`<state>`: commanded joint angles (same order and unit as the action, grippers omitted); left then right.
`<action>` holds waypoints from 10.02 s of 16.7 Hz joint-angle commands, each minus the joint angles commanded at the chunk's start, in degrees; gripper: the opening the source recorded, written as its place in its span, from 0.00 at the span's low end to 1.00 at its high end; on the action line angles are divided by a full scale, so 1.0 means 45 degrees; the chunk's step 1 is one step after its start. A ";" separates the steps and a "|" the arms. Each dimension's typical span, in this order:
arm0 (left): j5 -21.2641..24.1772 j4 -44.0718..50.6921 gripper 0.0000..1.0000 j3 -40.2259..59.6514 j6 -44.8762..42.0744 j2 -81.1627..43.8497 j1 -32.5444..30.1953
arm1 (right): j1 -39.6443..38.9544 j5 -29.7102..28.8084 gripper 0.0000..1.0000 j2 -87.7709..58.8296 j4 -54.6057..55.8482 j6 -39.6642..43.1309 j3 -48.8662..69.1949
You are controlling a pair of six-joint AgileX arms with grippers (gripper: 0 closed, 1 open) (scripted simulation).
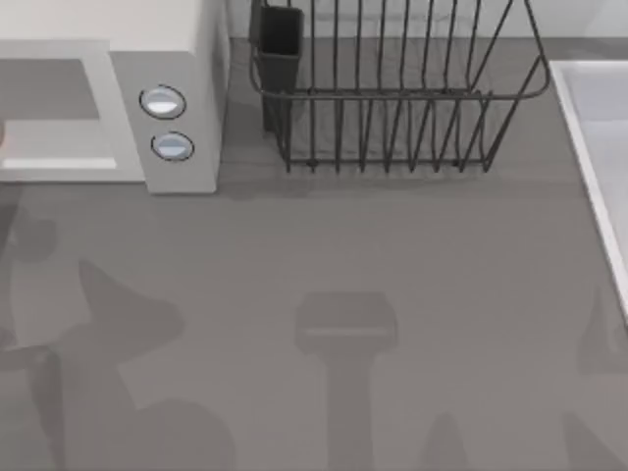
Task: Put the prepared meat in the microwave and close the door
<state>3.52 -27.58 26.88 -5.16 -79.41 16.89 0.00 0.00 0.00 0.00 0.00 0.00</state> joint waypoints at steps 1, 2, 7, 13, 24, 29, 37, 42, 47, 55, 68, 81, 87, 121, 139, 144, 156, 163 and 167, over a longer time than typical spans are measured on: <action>0.0000 0.0000 1.00 0.0000 0.0000 0.0000 0.0000 | 0.0000 0.0000 1.00 0.0000 0.0000 0.0000 0.0000; 0.0001 -0.0022 1.00 -0.0019 0.0000 -0.0050 -0.0022 | 0.0000 0.0000 1.00 0.0000 0.0000 0.0000 0.0000; -0.0092 0.0475 1.00 -0.0502 0.0086 0.1333 -0.0269 | 0.0000 0.0000 1.00 0.0000 0.0000 0.0000 0.0000; -0.0341 0.2189 1.00 -0.2161 0.0422 0.6665 -0.1290 | 0.0000 0.0000 1.00 0.0000 0.0000 0.0000 0.0000; -0.0741 0.5773 1.00 -0.5629 0.1094 1.6920 -0.3553 | 0.0000 0.0000 1.00 0.0000 0.0000 0.0000 0.0000; -0.0782 0.6129 1.00 -0.5974 0.1146 1.7646 -0.3754 | 0.0000 0.0000 1.00 0.0000 0.0000 0.0000 0.0000; -0.0782 0.6129 0.55 -0.5974 0.1146 1.7646 -0.3754 | 0.0000 0.0000 1.00 0.0000 0.0000 0.0000 0.0000; -0.0782 0.6129 0.17 -0.5974 0.1146 1.7646 -0.3754 | 0.0000 0.0000 1.00 0.0000 0.0000 0.0000 0.0000; -0.0782 0.6129 0.00 -0.5974 0.1146 1.7646 -0.3754 | 0.0000 0.0000 1.00 0.0000 0.0000 0.0000 0.0000; -0.0576 0.6023 0.00 -0.5925 0.1145 1.7481 -0.3544 | 0.0000 0.0000 1.00 0.0000 0.0000 0.0000 0.0000; 0.3270 0.4209 0.00 -0.5105 0.1100 1.4844 0.0295 | 0.0000 0.0000 1.00 0.0000 0.0000 0.0000 0.0000; 0.1918 0.6263 0.00 -0.4559 0.1123 1.6278 -0.1045 | 0.0000 0.0000 1.00 0.0000 0.0000 0.0000 0.0000; 0.3481 0.5372 0.00 -0.4531 0.1096 1.5338 0.0519 | 0.0000 0.0000 1.00 0.0000 0.0000 0.0000 0.0000; 0.7788 1.5892 0.00 1.1837 -1.0651 -0.4816 0.9642 | 0.0000 0.0000 1.00 0.0000 0.0000 0.0000 0.0000; 0.7818 1.1030 0.00 0.8458 -1.0714 -0.6338 0.9677 | 0.0000 0.0000 1.00 0.0000 0.0000 0.0000 0.0000; 0.7690 1.0771 0.00 0.7963 -1.0403 -0.5794 0.9348 | 0.0000 0.0000 1.00 0.0000 0.0000 0.0000 0.0000; 0.6744 0.8685 0.00 0.3561 -0.8286 -0.2323 0.7440 | 0.0000 0.0000 1.00 0.0000 0.0000 0.0000 0.0000; 0.5732 0.8090 0.00 0.1915 -0.6614 -0.0514 0.5736 | 0.0000 0.0000 1.00 0.0000 0.0000 0.0000 0.0000; 0.4811 0.7559 0.00 0.0297 -0.4943 0.1329 0.3935 | 0.0000 0.0000 1.00 0.0000 0.0000 0.0000 0.0000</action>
<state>25.17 6.43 28.22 -27.40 -73.43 34.60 0.00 0.00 0.00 0.00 0.00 0.00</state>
